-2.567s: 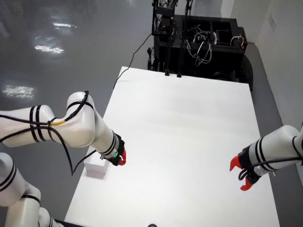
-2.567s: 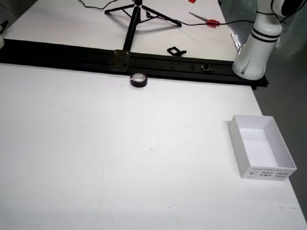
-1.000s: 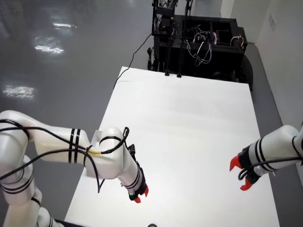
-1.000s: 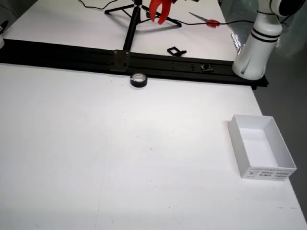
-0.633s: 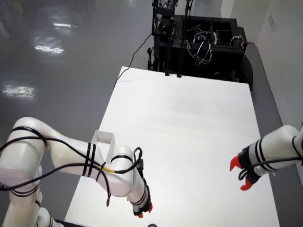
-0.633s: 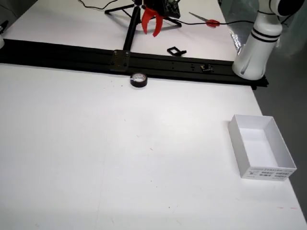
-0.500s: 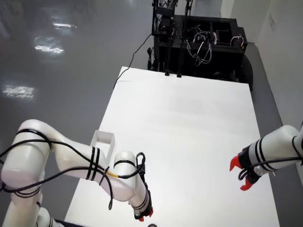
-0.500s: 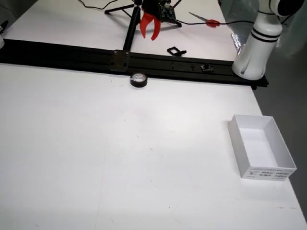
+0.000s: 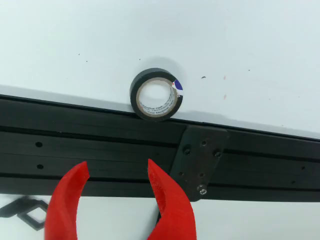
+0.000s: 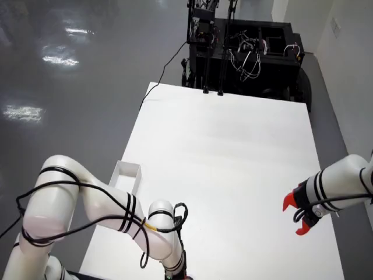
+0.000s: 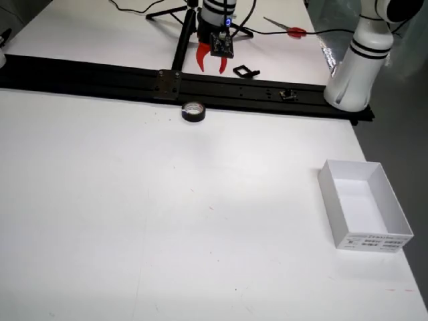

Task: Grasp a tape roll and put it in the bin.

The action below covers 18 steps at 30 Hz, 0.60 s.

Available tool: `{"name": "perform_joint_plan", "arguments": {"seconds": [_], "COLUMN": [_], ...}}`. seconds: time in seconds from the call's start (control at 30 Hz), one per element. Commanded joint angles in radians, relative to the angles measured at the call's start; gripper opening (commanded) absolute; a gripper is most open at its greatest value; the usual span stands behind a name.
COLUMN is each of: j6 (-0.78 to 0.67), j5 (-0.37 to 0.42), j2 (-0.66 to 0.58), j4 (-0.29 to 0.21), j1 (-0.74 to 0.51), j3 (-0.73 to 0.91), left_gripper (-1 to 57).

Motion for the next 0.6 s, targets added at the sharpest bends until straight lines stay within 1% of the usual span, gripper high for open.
{"name": "perform_joint_plan", "arguments": {"seconds": [0.03, 0.23, 0.37, 0.6], "j6": [0.037, 0.032, 0.034, 0.037], "j5": [-0.082, -0.101, -0.139, -0.173], "j2": [0.104, 0.124, 0.144, 0.172], "j4": [-0.016, -0.010, -0.007, -0.006], "j1": [-0.022, -0.023, -0.028, -0.033], "j3": [0.001, 0.001, 0.001, 0.001], "left_gripper": [26.4, 27.2, 26.9, 26.6]}}
